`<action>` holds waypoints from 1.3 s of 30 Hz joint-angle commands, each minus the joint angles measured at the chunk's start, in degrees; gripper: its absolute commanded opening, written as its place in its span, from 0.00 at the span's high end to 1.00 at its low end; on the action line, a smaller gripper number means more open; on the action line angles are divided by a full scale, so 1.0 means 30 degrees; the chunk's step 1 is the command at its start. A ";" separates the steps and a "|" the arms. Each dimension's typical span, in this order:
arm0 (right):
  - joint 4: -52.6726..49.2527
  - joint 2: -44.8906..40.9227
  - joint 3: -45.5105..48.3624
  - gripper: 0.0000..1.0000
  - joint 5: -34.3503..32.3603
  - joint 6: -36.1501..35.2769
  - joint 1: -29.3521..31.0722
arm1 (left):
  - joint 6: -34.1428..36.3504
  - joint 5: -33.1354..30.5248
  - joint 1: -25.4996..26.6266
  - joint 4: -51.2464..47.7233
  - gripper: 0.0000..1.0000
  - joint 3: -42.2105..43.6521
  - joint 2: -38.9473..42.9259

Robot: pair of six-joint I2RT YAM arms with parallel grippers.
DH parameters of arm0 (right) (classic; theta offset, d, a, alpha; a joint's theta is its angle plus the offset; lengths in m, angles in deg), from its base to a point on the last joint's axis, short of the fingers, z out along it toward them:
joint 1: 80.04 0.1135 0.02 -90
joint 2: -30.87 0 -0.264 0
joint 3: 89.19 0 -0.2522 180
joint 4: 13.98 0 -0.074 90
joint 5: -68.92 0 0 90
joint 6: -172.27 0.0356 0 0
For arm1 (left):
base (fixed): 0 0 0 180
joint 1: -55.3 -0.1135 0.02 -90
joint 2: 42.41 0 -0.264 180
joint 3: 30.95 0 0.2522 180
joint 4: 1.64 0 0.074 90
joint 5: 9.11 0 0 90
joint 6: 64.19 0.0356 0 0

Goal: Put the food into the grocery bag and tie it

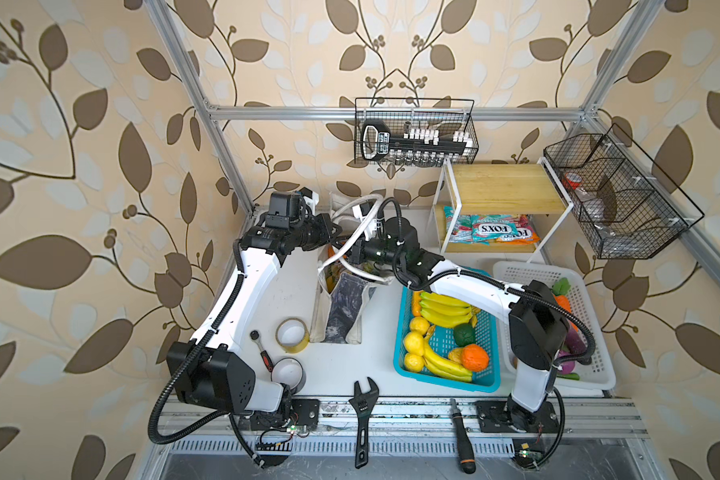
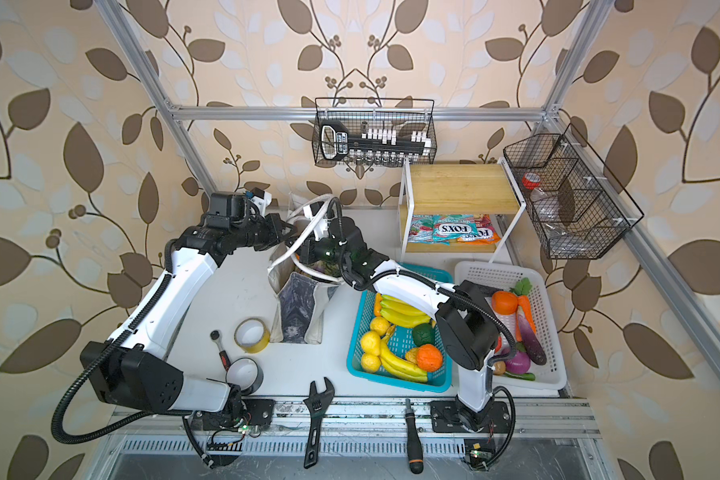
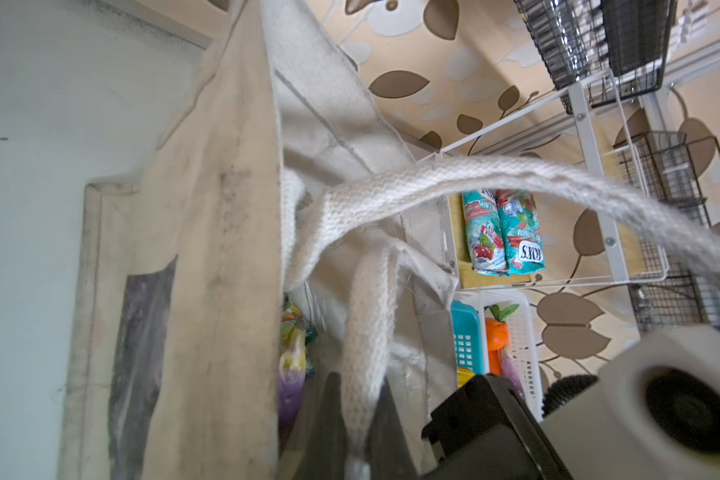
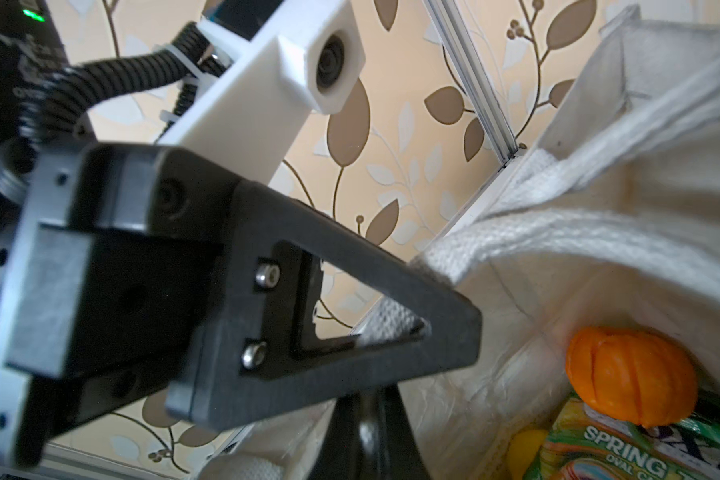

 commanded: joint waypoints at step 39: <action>-2.2970 -0.2888 -0.3991 0.58 -0.4815 -0.9384 -0.3073 | -0.1174 -0.4558 -0.0175 0.0587 1.00 0.0142 0.3530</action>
